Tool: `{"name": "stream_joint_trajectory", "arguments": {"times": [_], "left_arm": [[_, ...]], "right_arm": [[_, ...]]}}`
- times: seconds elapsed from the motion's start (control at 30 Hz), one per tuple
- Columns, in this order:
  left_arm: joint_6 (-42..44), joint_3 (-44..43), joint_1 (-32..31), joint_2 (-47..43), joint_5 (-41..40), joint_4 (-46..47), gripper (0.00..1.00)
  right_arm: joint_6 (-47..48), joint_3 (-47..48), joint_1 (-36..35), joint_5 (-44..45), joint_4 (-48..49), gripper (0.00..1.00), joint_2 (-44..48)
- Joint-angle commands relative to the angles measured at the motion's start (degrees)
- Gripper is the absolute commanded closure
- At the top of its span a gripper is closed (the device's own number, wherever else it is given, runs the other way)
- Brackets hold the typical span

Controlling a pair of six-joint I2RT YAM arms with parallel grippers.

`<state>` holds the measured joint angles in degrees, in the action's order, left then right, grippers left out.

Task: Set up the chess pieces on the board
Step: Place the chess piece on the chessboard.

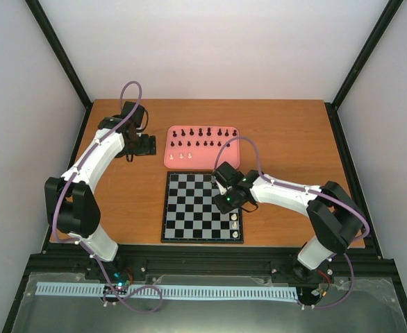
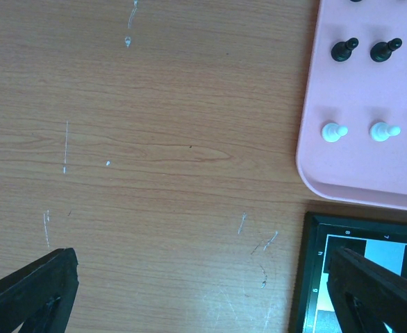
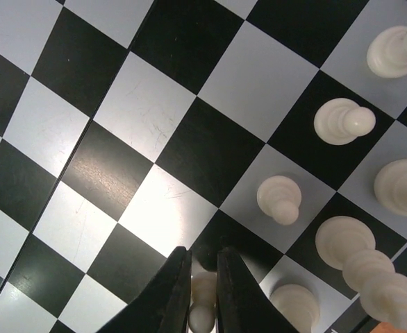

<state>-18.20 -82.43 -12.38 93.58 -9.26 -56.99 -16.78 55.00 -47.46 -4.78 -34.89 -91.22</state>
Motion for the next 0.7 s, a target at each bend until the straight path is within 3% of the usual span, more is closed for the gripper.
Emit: {"name": "stream_joint_trajectory", "arguments": {"times": [0.0,0.67], "left_arm": [[0.09,-0.29,-0.26,-0.89,-0.49,0.42,0.0],[0.09,-0.26,-0.27,-0.79,-0.54,0.57,0.0]], "right_arm": [[0.59,0.45,-0.26,1.24,1.43,0.86,-1.37],[1.68,2.2,-0.26,3.16,0.88,0.81,-2.68]]}}
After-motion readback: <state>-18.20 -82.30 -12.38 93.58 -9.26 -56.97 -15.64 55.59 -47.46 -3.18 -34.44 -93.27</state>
